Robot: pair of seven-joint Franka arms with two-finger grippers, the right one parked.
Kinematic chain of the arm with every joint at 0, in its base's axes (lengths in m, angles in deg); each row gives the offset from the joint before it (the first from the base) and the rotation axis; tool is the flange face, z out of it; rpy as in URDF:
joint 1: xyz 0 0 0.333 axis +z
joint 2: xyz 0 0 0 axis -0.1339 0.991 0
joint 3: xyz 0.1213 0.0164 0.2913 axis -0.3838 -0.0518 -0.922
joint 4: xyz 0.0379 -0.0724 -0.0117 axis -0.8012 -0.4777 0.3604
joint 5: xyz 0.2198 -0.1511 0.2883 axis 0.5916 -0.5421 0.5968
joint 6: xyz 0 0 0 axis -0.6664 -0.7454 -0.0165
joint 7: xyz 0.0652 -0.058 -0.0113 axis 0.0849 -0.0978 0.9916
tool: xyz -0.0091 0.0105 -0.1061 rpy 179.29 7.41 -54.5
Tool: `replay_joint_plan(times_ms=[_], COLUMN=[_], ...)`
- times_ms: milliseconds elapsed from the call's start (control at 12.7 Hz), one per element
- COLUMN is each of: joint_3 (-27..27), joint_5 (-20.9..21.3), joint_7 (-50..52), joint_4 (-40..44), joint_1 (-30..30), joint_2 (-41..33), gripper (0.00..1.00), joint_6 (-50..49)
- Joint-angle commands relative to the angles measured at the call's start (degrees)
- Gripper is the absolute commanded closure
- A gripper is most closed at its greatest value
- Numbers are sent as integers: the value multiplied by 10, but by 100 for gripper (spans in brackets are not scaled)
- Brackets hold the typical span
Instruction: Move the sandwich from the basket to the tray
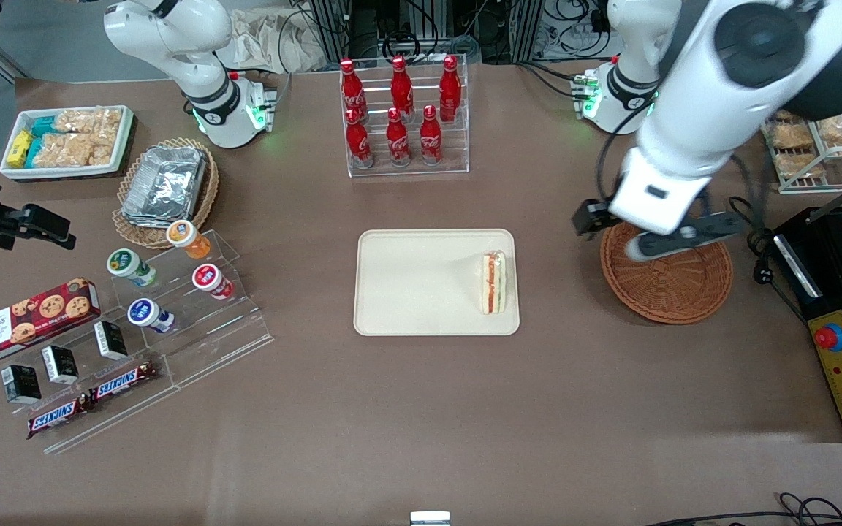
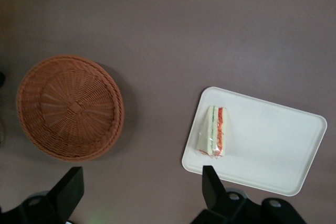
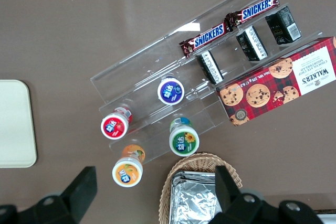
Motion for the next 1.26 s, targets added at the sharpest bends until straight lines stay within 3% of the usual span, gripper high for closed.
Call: replay_joint_plan(times_ms=[0,158,553,711,1184], joint_3=[-64,-123,-187,-230,-171], joint_5=[-24,-48,-48,-48,-40], joint_7=[-81,-152,-241,-276,-332], joint_4=[-5,-16,-144,-149,-125], joint_1=[-8,-9,-22,-41,27], joint_2=[-34,-52,-122,-127,-122], gripper=[0,0,0,0,0], joint_6=[-25,-25,70,59,20])
